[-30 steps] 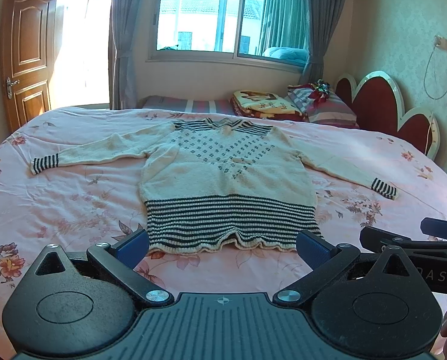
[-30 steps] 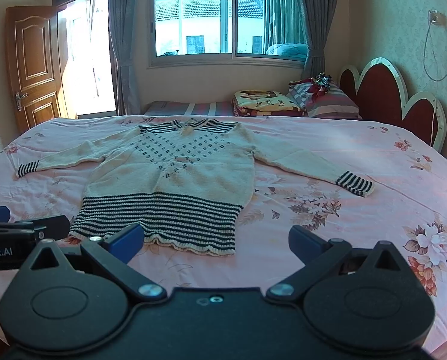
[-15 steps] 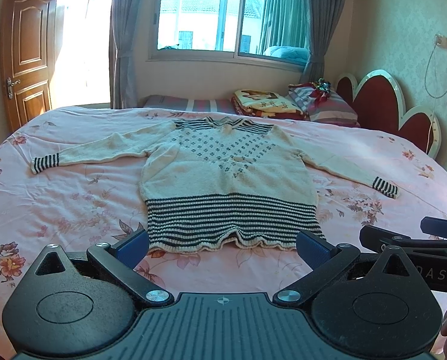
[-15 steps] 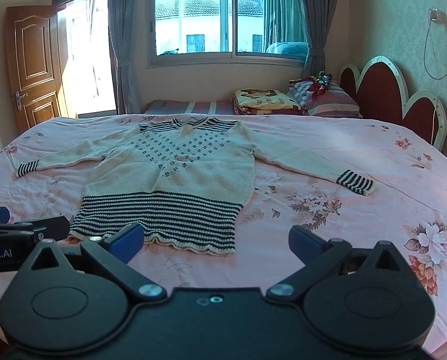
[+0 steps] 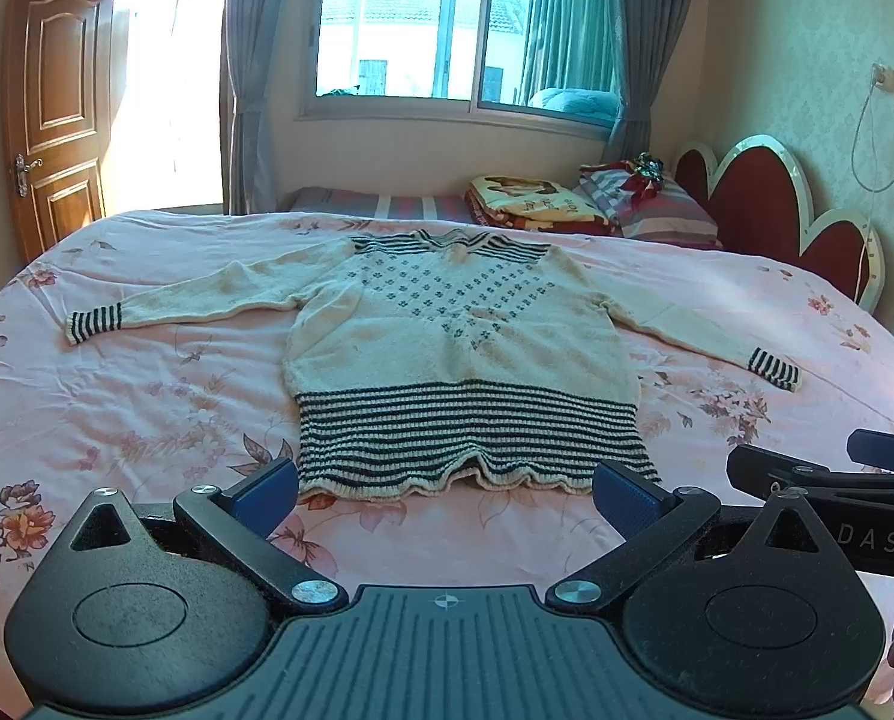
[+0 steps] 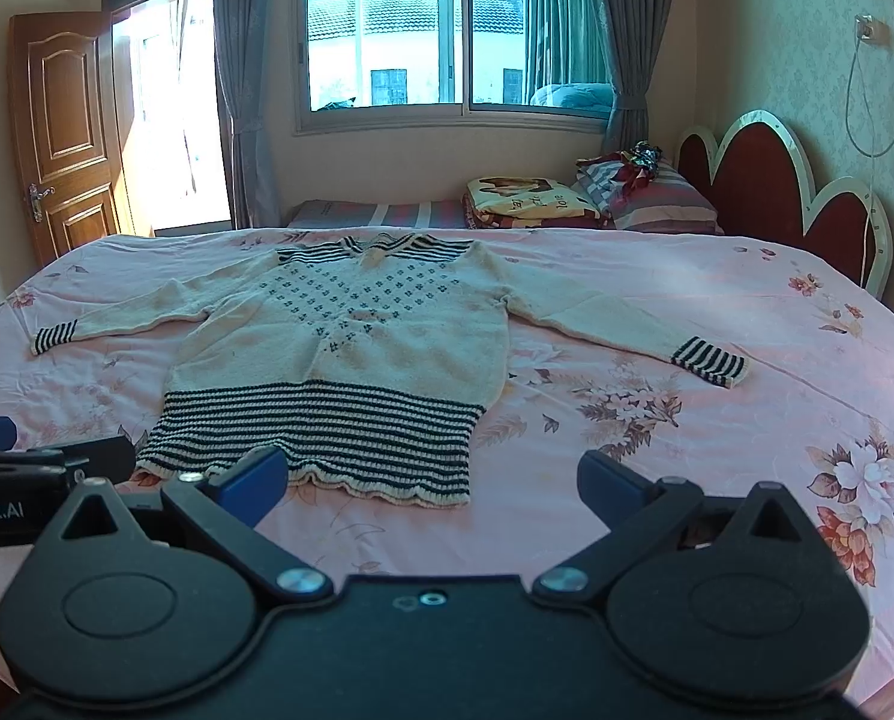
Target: Fold small clothes
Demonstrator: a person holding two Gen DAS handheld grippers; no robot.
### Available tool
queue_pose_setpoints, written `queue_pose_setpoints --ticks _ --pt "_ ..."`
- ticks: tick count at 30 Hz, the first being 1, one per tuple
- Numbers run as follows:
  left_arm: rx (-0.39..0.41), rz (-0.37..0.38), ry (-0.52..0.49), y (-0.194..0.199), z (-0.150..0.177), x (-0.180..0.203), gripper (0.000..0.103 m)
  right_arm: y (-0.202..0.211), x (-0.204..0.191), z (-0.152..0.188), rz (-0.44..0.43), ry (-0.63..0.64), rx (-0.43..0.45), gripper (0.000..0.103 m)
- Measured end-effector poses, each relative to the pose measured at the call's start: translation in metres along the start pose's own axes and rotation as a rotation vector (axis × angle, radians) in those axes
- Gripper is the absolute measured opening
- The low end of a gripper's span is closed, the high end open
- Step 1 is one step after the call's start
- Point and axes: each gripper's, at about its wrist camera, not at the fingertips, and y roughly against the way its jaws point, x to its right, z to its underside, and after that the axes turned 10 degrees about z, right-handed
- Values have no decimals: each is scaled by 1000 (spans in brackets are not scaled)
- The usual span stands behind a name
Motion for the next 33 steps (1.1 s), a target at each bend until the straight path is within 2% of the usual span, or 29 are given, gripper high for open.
queue_pose_setpoints --ticks 7,9,11,14,17,20,22,24,26,27,28,29,30,31,32,33 --pt "-10 7 -8 -1 3 0 103 0 0 1 1 -3 0 102" --pt "-5 31 7 -2 3 -2 103 -1 1 3 9 -6 1 102" --pt "-2 81 30 -5 2 -5 103 -2 3 4 30 -9 12 102" --pt "-1 86 5 -12 -1 -4 103 -7 14 3 83 -24 47 102" --pt "-8 123 2 -27 -10 -9 103 -24 37 -1 125 -69 68 102" --pt "4 181 67 -44 -22 -20 103 -58 61 -9 167 -74 3 102" --pt "25 167 106 -55 -29 -27 103 -75 80 -13 185 -144 -11 102" --pt "39 88 78 -67 -36 -28 103 -96 101 -21 172 -226 -48 102" --pt "10 41 50 -81 -44 -28 103 -115 125 -25 153 -314 -54 89" --pt "0 22 64 -89 -49 -31 103 -126 133 -27 146 -347 -61 85" --pt "-2 20 86 -97 -53 -36 103 -140 143 -29 143 -381 -66 74" --pt "-8 30 108 -105 -56 -40 103 -152 150 -30 146 -405 -70 68" --pt "-19 29 130 -115 -60 -45 103 -164 158 -31 148 -437 -75 68" --pt "-26 7 140 -124 -62 -47 103 -178 166 -31 143 -481 -84 62" --pt "-24 -22 141 -131 -64 -47 103 -191 175 -30 130 -522 -97 52" --pt "-23 -22 137 -139 -66 -48 103 -208 186 -29 112 -574 -116 46"
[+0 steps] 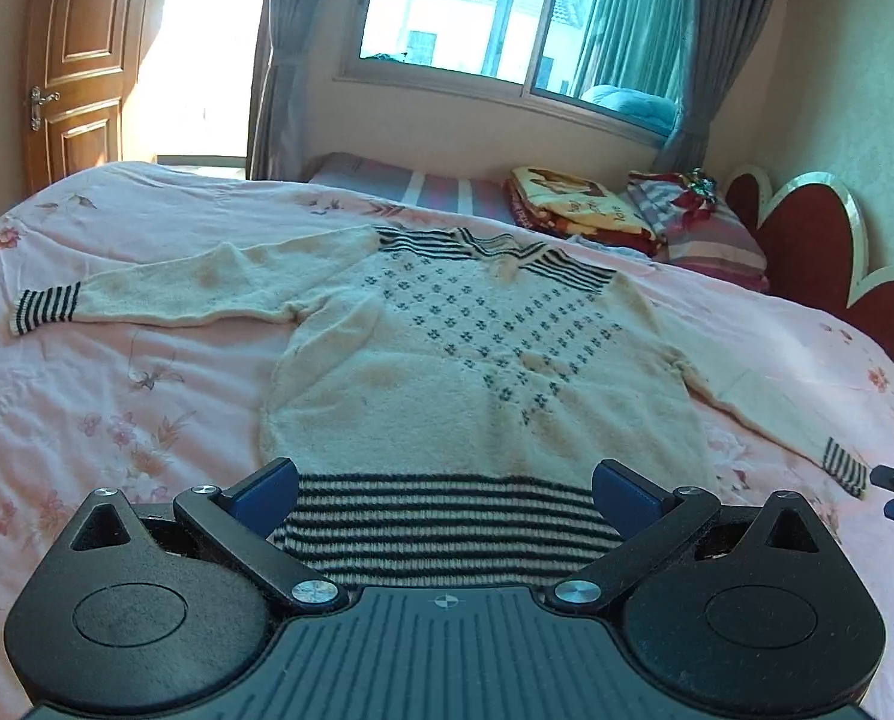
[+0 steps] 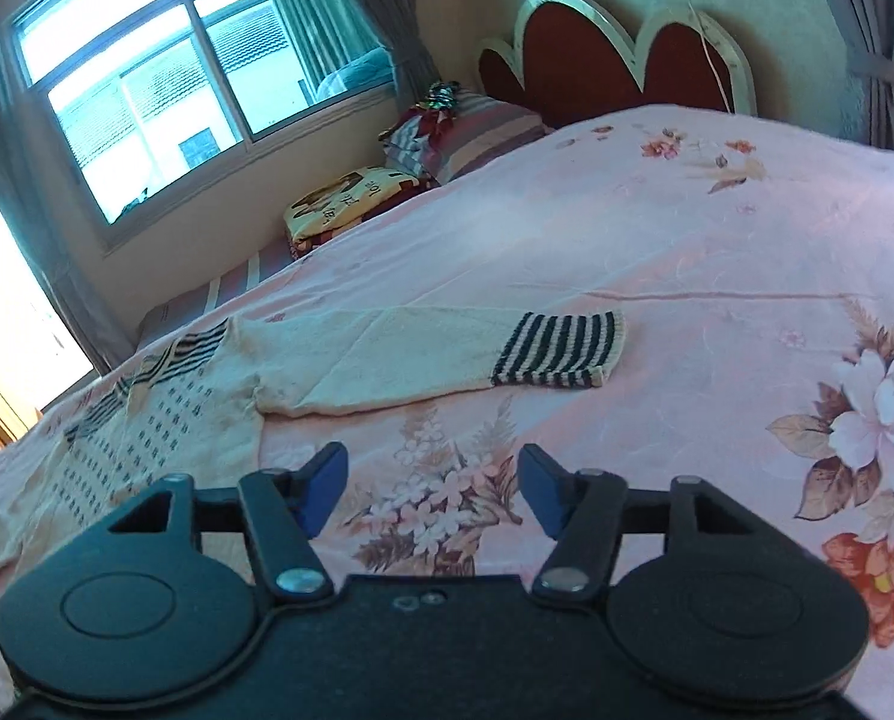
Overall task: Fold small clothes
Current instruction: 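Reach the right tool to the striped sleeve cuff and grasp it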
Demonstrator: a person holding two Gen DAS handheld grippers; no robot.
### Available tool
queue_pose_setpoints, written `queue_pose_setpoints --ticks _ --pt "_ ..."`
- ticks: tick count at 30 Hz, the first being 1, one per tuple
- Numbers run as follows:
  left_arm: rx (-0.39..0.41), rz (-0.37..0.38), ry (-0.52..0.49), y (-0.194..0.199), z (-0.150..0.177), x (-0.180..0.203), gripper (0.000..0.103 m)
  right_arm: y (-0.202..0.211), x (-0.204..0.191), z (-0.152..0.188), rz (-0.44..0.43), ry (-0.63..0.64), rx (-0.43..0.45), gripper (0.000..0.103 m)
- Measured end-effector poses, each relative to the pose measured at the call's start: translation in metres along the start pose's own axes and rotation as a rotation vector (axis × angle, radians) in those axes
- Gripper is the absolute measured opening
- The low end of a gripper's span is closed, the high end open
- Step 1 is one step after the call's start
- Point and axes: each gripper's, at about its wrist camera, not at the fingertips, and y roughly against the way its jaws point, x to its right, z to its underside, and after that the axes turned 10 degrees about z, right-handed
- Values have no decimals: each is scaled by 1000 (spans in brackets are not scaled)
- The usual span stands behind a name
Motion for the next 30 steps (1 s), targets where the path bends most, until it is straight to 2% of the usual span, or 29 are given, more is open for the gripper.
queue_pose_setpoints --ticks 1,2,7,10,18,21,23,24,27,30 --pt "2 6 3 -7 -2 0 103 -15 6 -4 -6 -41 -21 34" --pt "5 -2 9 -14 -4 1 103 -29 12 -7 -7 -78 -39 29" --pt "-21 -59 9 -50 -20 11 103 -86 38 -14 1 -261 -113 30" --pt "-37 -59 35 -65 -27 12 103 -103 46 -13 -14 -338 -111 30" --pt "-70 -70 48 -95 -36 3 103 -115 39 -20 8 -392 -86 29" --pt "-77 -63 41 -107 -39 -6 103 -115 40 -21 28 -403 -67 22" --pt "-83 -53 37 -115 -42 -13 103 -121 37 -26 57 -389 -54 11" --pt "-86 -42 33 -120 -44 -17 103 -121 35 -26 70 -376 -54 9" --pt "-101 -15 -2 -140 -52 -29 103 -117 9 -33 116 -236 -7 7" --pt "-113 2 -13 -162 -65 -45 103 -113 -35 -37 96 -66 59 7"
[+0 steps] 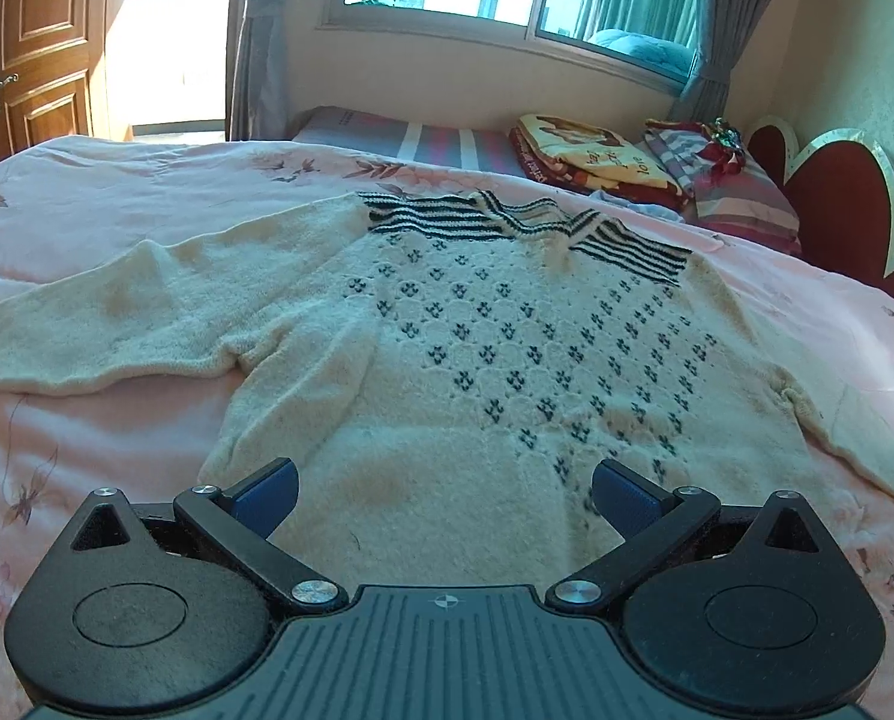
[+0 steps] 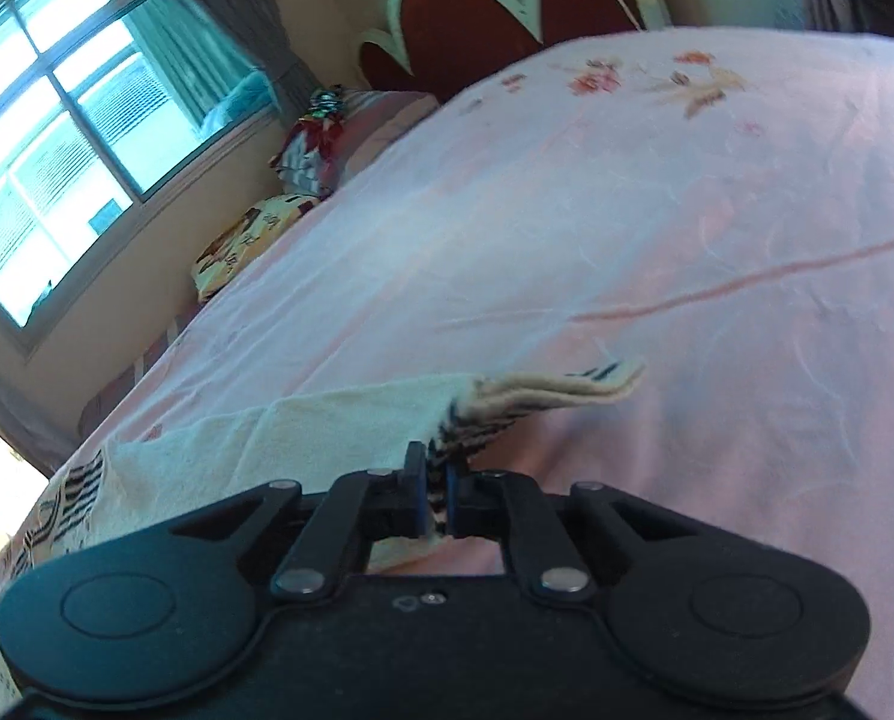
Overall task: Fold small clothes
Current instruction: 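Reach the right tool to the striped sleeve cuff and grasp it, then carry the cuff across the sweater body and open the right tool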
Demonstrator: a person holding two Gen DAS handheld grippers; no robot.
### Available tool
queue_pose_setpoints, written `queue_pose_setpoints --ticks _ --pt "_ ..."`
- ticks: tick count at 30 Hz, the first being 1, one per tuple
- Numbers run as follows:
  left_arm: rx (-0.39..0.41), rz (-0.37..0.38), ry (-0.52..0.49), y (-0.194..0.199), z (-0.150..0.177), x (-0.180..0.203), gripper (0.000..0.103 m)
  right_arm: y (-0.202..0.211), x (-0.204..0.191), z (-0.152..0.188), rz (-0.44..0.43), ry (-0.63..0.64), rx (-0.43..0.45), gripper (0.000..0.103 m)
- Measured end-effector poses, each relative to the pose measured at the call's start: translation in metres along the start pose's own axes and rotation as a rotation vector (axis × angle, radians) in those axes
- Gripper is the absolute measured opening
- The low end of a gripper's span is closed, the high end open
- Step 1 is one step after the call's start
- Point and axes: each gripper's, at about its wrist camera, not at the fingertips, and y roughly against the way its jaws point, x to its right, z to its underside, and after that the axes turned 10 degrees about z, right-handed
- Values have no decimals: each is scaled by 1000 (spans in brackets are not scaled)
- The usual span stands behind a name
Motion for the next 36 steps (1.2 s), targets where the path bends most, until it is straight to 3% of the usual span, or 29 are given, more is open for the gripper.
queue_pose_setpoints --ticks 5,10,15,18,21,23,24,33,34,35,36 --pt "13 33 71 -20 -22 -35 103 8 -95 24 -137 242 44 6" --pt "46 61 107 -19 -34 -65 103 17 -191 72 -320 428 5 6" --pt "50 66 127 -15 -39 -89 103 26 -260 118 -449 568 -52 6" --pt "46 78 137 -16 -41 -95 103 23 -283 138 -474 631 -103 6" --pt "43 106 135 -20 -43 -93 103 26 -283 146 -475 660 -92 14" --pt "37 132 130 -27 -44 -86 103 37 -273 145 -476 658 -62 40" --pt "33 147 128 -30 -44 -82 103 42 -269 147 -466 661 -35 46" --pt "-19 243 93 -69 -39 -23 102 43 -220 120 -371 515 -24 36" --pt "-30 260 95 -73 -39 -18 100 43 -213 115 -364 487 -26 37" --pt "-43 278 102 -78 -39 -15 79 43 -207 110 -358 460 -29 37" --pt "-64 284 113 -84 -40 -12 65 43 -200 105 -352 431 -31 38"
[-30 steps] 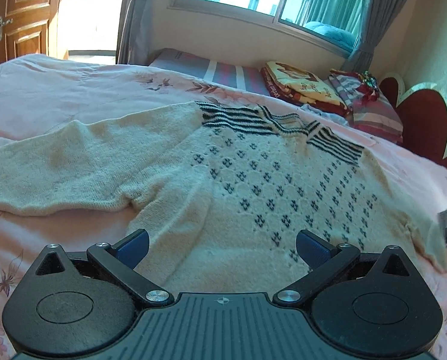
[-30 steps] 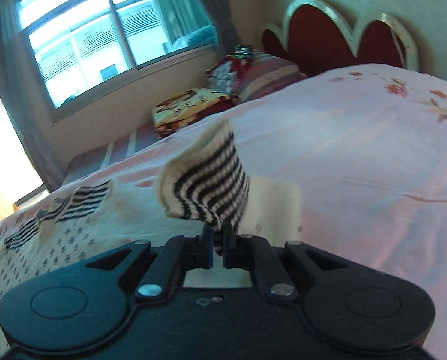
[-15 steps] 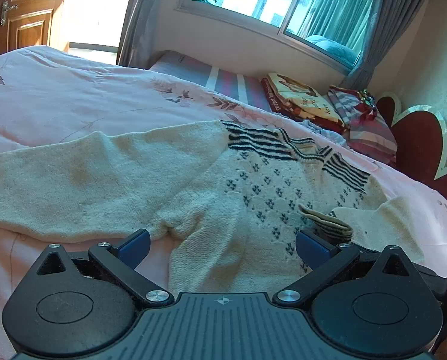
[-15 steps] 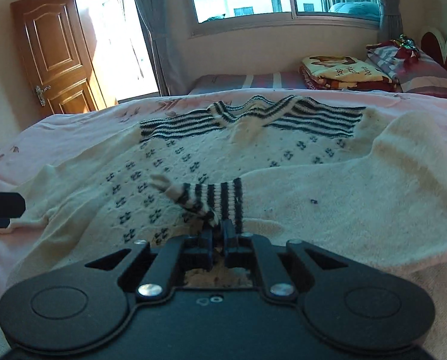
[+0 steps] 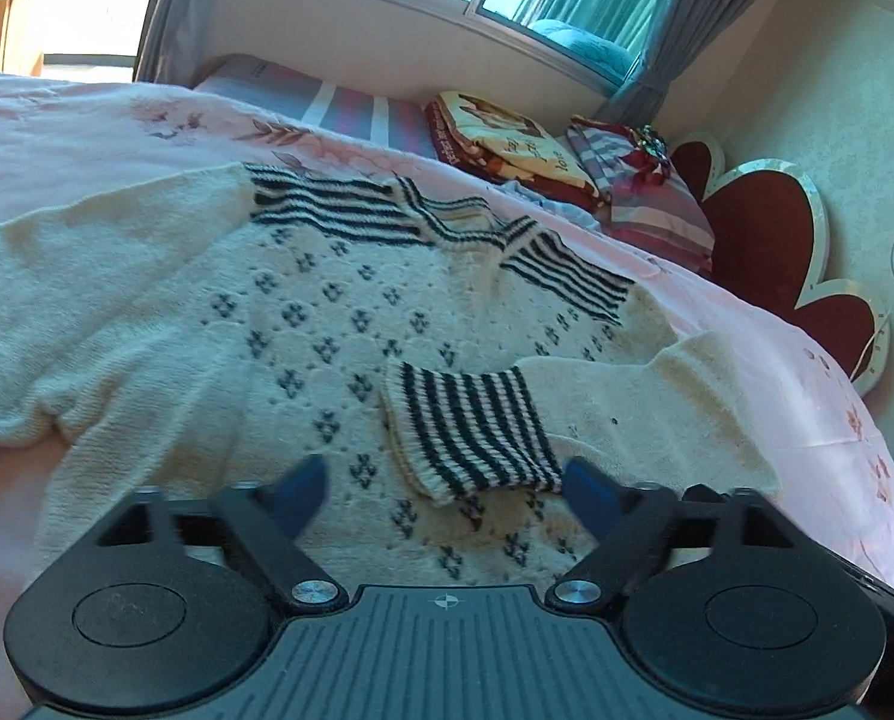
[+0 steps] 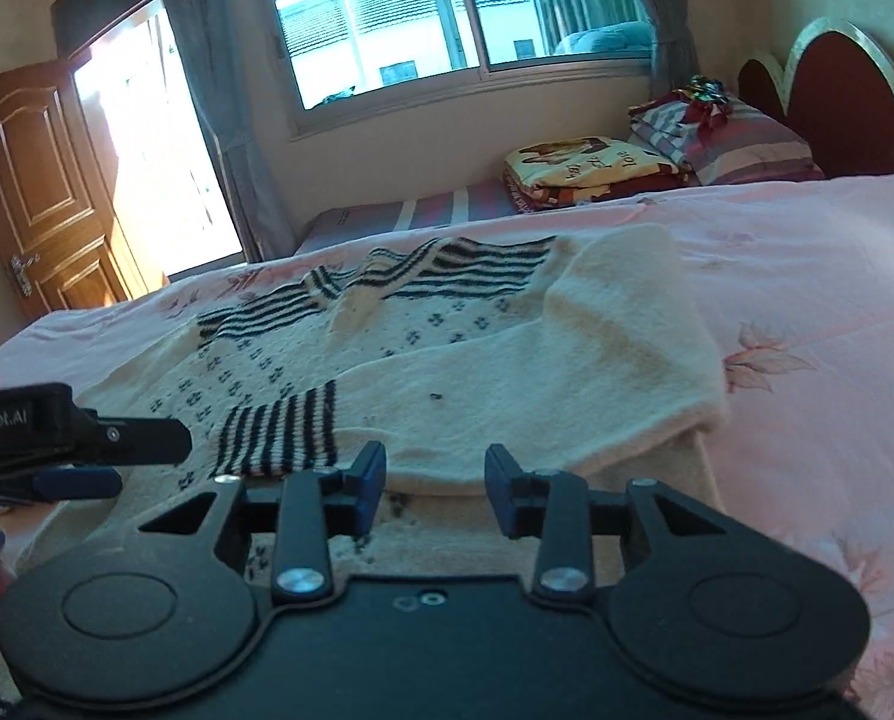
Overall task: Fold small clothes
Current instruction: 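Carry the cuff across the sweater body and open the right tool, then grasp the sweater side edge with the right tool and fold it inward while the left tool pins the cuff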
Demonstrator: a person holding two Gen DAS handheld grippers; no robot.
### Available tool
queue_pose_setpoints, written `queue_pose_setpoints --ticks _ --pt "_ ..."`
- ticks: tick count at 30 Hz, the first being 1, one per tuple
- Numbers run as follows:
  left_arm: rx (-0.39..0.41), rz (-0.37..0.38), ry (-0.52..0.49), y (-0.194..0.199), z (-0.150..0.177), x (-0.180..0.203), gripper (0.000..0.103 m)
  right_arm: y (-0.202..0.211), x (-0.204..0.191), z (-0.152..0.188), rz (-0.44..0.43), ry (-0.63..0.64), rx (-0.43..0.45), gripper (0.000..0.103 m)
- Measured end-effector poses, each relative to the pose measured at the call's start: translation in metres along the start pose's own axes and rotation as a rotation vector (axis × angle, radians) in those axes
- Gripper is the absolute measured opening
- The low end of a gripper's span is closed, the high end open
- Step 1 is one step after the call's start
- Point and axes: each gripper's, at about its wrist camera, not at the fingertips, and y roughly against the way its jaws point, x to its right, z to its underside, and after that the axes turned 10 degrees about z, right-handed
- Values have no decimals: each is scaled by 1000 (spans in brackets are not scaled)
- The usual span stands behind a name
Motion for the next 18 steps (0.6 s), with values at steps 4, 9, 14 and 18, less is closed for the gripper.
queue_pose_setpoints --ticks 4,9,14,18 --pt "-33 39 59 -24 -4 0 64 7 34 -4 -15 -124 -15 40" --pt "-8 71 80 -37 -13 -5 10 3 72 -2 -52 -328 -52 41" --pt "81 8 28 -10 -30 -15 10 -3 91 1 -84 -446 -67 41" --pt "50 -11 59 -11 -34 -35 10 -20 101 3 -145 -566 -108 41"
